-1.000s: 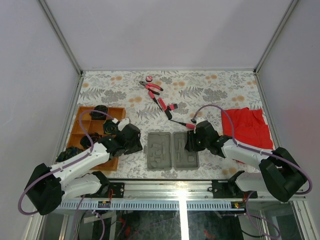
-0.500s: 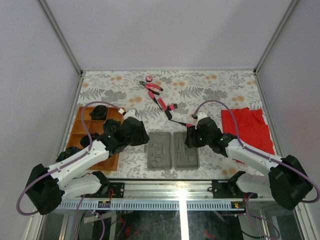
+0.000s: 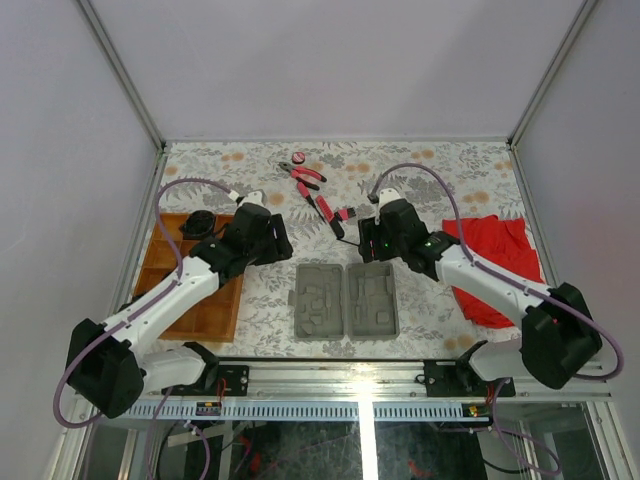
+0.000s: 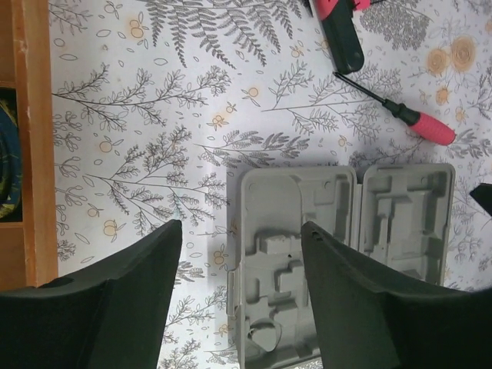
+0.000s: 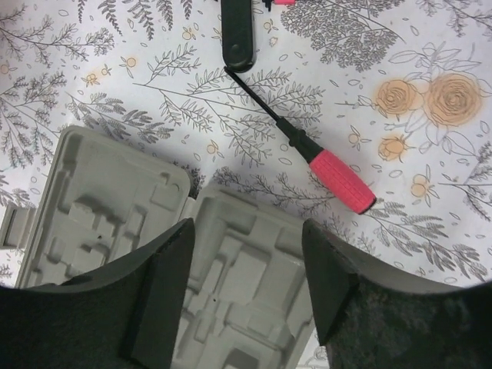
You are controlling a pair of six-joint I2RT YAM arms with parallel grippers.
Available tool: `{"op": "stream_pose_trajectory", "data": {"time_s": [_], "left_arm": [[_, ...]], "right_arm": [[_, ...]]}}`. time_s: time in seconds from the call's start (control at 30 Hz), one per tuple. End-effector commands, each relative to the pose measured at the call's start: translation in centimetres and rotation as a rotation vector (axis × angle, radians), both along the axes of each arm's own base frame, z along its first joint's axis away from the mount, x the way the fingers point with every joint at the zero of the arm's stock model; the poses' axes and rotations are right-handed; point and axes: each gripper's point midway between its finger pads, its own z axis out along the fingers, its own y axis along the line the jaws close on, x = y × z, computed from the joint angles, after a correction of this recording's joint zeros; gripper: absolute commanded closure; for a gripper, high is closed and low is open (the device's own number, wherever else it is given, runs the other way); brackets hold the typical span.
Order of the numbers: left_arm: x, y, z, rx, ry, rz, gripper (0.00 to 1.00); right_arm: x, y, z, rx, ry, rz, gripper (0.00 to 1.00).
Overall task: Sort the tools into containers
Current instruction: Pick up the utility knife at the center of the board.
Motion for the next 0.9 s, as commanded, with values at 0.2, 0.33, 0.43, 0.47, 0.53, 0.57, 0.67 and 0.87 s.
{"op": "stream_pose_trajectory", "data": {"time_s": [0.2,0.33,0.43,0.47,0.53,0.57,0.67,0.87], "left_arm": [[-0.7,0.8,-0.1,0.028,0.054,-0.001,0.0],[-0.9,1.9,-0.2,0.077,0.079,0.032,0.0],[-1.0,2.4,-0.4,0.102,0.092,0.06,0.0],[-1.0,2.7,-0.5,0.112,0.101,0.076,0.0],[-1.0,3.0,-0.5,0.117,0.108,0.103,0.0],[-1.1,3.0,-0.6,0.112,0.111,0.108,0.0],[-1.1,3.1,-0.5,0.105,0.1,0.11,0.0],[-0.8,3.2,1.2,0.105,-0.013,0.047,0.0]], "right_arm": [[6.5,4.6,2.0,0.046,-0.045,0.01,0.27],[7.8,5.8,0.8,0.048,-0.019,0.012,0.26],[8.6,6.0,0.0,0.031,-0.011,0.0,0.26],[8.8,6.0,-0.4,0.024,-0.007,0.002,0.25],[9.2,6.2,-0.8,0.015,-0.003,0.007,0.25],[9.3,6.2,-1.0,0.01,-0.001,0.011,0.25],[9.6,6.3,-1.6,-0.005,0.004,0.019,0.25],[10.3,6.2,-2.7,-0.036,0.015,0.023,0.25]]}}
